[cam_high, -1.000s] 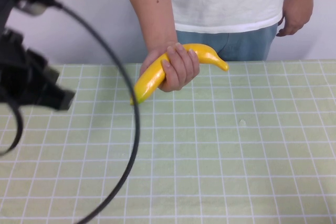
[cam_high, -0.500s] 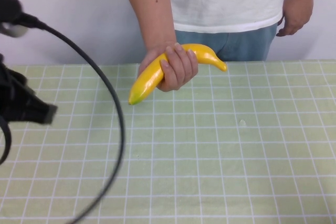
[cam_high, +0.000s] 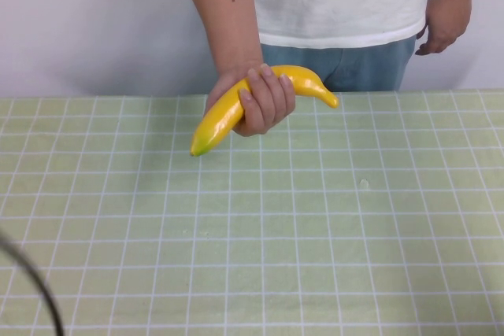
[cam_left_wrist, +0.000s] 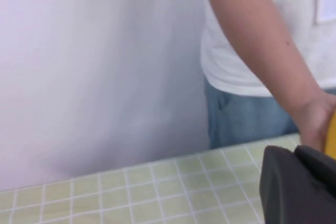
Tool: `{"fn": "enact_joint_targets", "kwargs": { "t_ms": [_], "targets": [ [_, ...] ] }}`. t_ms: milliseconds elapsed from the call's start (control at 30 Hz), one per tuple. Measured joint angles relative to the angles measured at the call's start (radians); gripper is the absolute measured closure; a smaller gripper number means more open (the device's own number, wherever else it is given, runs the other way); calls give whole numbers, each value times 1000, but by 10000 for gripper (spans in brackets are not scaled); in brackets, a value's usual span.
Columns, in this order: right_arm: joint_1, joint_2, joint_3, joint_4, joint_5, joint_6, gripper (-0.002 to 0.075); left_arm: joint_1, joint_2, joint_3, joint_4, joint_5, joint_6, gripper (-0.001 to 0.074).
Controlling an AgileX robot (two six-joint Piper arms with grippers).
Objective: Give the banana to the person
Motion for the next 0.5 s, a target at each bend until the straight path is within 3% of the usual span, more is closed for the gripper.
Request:
{"fn": "enact_joint_targets", "kwargs": {
  "t_ms": [133,267,500],
  "targets": [
    [0,0,0,0,0,0,735,110,-175,205,-63,-123,9,731],
    [0,0,0,0,0,0,735,205,-349,375,-77,-139,-26,731],
    [0,0,0,0,0,0,735,261,-582,599,-102,-111,-75,731]
  ]
}}
